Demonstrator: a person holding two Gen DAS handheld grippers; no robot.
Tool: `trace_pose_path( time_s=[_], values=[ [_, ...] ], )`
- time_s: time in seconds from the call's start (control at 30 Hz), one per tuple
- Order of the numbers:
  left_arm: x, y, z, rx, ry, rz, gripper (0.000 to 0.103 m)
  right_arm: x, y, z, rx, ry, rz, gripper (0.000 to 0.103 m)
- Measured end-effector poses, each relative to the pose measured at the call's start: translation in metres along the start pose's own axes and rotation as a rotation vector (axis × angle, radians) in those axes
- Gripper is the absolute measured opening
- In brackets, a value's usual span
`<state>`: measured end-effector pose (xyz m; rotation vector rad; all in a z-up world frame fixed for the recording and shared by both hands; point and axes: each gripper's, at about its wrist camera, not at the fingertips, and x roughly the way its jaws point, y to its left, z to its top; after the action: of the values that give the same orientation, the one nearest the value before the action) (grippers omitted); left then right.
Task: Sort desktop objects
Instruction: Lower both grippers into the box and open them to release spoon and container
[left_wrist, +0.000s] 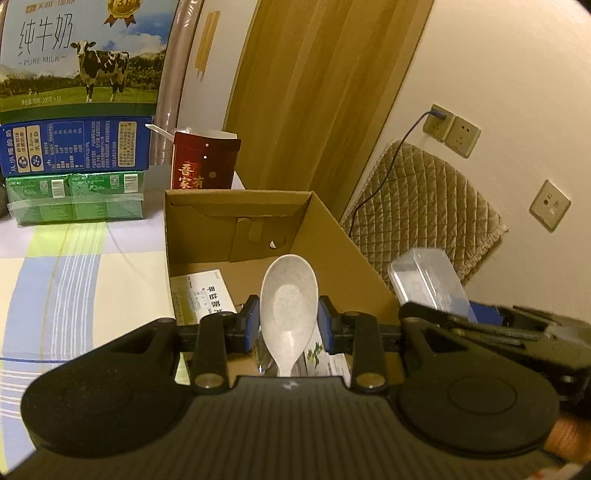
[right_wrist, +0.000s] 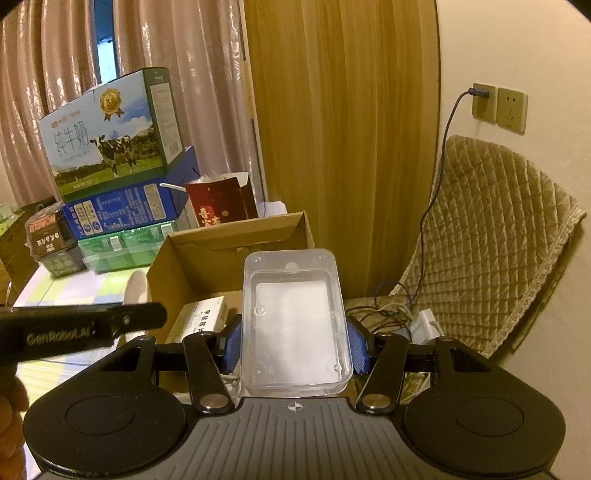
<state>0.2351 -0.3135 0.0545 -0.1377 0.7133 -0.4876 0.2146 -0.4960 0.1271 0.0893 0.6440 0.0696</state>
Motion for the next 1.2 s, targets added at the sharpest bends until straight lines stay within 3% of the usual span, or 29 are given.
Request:
trace_pose_path(
  time_s=[0.33, 1.2],
  values=[
    [-0.003, 0.013, 0.002, -0.024, -0.005, 0.02, 0.031, 0.004, 0.002, -0.004, 0.002, 0.015, 0.004, 0.053],
    [-0.024, 0.02, -0.007, 0.032, 0.011, 0.081, 0.041, 0.008, 0.02, -0.002, -0.001, 0.032, 0.032, 0.053]
  ],
)
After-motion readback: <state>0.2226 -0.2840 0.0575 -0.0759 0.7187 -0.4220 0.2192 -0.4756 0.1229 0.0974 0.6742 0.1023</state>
